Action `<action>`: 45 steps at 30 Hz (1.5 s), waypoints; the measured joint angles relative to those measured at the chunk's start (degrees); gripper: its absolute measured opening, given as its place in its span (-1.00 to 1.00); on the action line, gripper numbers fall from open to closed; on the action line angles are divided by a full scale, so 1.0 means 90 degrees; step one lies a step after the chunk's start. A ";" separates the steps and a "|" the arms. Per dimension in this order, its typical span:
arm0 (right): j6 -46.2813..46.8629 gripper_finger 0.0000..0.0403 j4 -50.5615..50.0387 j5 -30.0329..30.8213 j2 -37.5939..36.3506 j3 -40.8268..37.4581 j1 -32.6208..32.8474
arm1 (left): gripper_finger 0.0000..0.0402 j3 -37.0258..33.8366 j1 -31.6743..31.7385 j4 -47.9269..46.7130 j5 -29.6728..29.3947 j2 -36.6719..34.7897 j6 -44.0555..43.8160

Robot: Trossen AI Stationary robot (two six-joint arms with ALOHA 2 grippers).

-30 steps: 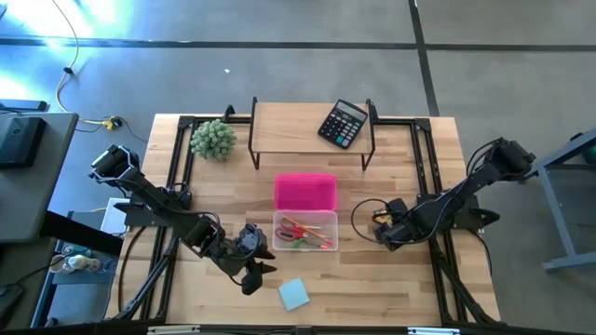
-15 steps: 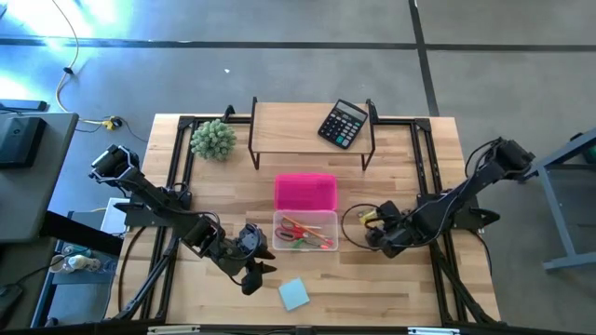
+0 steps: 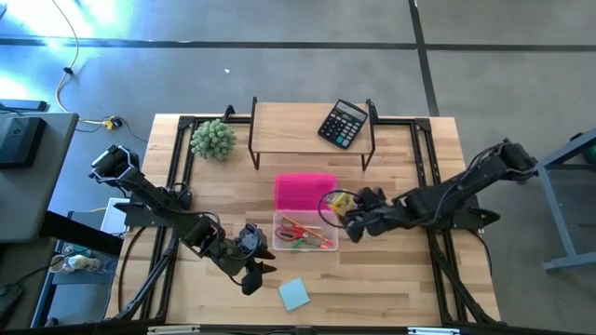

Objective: Pack school essentials
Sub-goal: Put the crayon box into the supply box

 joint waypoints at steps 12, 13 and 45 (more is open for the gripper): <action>-0.3055 0.31 0.2272 -0.0641 0.0590 0.0000 -0.0541 | -0.22 0.0000 0.0000 0.0026 -0.0019 0.0000 0.0000; -0.3170 0.31 0.2355 -0.0725 0.0712 0.0000 -0.0566 | -0.22 0.0000 0.0000 0.0043 -0.0019 0.0000 0.0000; -0.4077 0.34 0.2655 -0.2172 0.2305 -0.0002 -0.0834 | -0.22 0.0000 0.0000 0.0099 -0.0041 0.0000 -0.0004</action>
